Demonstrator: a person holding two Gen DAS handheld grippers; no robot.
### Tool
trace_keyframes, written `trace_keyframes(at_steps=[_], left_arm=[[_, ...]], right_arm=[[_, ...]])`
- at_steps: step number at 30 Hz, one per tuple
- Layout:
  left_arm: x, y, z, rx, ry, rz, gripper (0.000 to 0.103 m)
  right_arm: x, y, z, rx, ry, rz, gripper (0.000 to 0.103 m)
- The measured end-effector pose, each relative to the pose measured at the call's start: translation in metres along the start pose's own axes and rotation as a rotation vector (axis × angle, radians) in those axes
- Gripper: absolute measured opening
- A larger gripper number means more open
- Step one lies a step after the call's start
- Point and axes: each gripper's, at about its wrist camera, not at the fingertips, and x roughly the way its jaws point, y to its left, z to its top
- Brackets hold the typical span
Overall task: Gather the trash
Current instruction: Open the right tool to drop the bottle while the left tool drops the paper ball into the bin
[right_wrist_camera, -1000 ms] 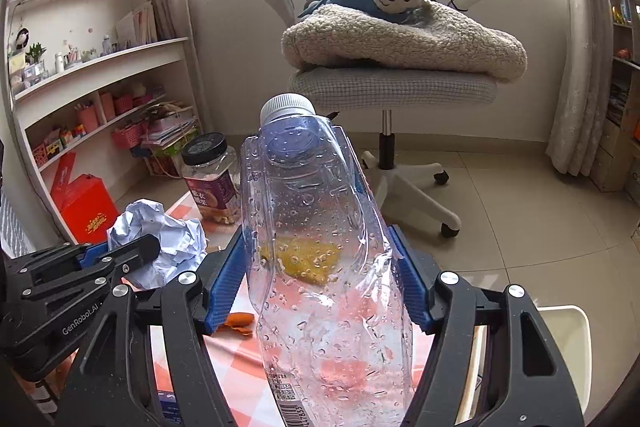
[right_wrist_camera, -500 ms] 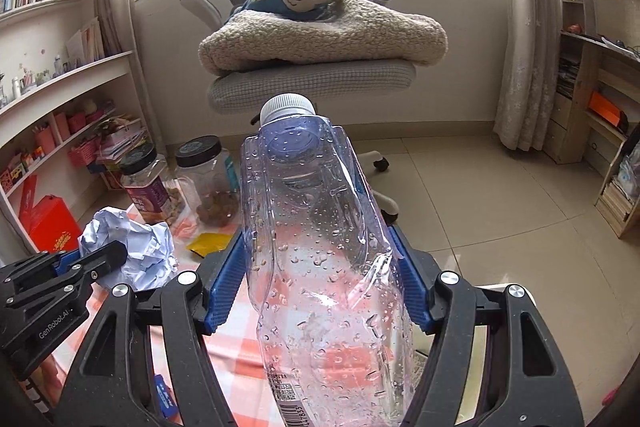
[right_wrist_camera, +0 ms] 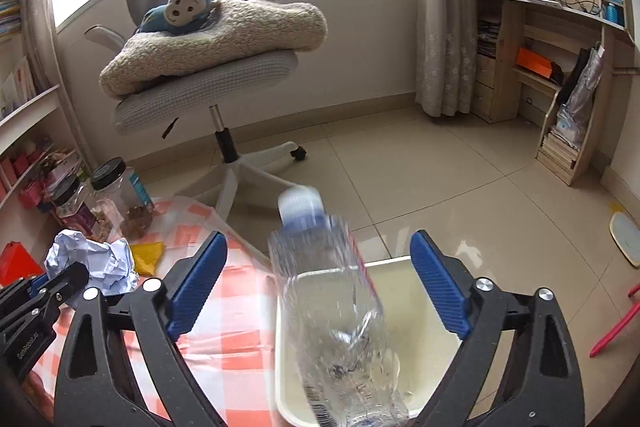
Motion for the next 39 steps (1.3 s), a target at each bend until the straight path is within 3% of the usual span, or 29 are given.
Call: trace_keyframes(at_steps=[19,22,25,33,39], left_arm=[[0.052,-0.104,0.006,-0.006,0.106,-0.206,0.023],[0.055,-0.111,0.010,-0.019,0.109,-0.207,0.039],[0.052,-0.112,0.012,-0.016,0.096,-0.200,0.044],[0.036,-0.107,0.010,0.025,0.039,-0.119,0.048],[0.022,-0.086,0.006,0.030,0.004,-0.046,0.056]], right_arm=[[-0.012,-0.099,0.007,0.169,-0.027,-0.176,0.096],[-0.014,-0.107,0.008,0.182,-0.034,-0.201,0.096],[-0.017,-0.112,0.008,0.182,-0.042,-0.222,0.096],[-0.023,-0.094,0.007,0.109,-0.069,-0.239,0.096],[-0.025,-0.063,0.001,0.015,-0.077,-0.205,0.096]])
